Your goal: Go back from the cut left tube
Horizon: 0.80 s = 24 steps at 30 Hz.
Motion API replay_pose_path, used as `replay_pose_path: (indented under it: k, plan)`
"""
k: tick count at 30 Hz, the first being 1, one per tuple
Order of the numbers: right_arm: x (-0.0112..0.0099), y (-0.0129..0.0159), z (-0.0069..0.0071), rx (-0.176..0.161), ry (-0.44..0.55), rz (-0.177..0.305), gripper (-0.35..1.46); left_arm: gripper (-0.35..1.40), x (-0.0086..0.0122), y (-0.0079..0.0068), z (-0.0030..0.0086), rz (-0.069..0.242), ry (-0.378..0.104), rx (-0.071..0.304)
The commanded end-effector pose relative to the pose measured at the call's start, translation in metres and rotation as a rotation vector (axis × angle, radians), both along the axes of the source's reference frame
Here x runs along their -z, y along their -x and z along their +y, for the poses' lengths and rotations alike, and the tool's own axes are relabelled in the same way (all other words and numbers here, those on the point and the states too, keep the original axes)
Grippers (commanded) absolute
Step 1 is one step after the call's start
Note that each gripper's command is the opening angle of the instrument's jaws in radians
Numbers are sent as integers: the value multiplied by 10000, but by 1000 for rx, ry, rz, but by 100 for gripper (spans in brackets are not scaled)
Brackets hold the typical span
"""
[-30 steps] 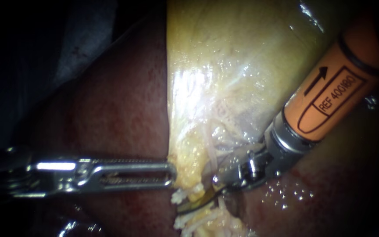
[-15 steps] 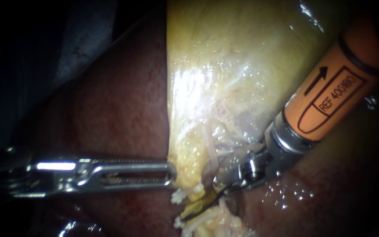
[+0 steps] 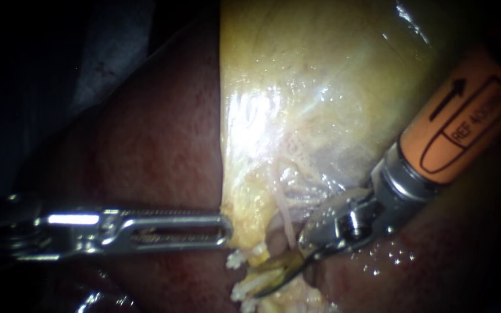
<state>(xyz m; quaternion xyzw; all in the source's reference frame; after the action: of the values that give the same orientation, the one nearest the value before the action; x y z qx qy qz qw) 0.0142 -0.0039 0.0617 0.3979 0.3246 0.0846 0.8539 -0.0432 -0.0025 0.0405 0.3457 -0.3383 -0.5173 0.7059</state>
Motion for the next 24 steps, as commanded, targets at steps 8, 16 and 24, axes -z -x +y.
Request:
replay_pose_path:
  k: [8, 16, 24]
  plan:
    - [23, 38, 28, -60, 37, 7, 54, -35, 0, 0, 0, 0, 0, 0]
    - [54, 80, 78, -115, 94, 20, 54, -35, 0, 0, 0, 0, 0, 0]
    - [85, 117, 123, -187, 138, 47, 54, -35, 0, 0, 0, 0, 0, 0]
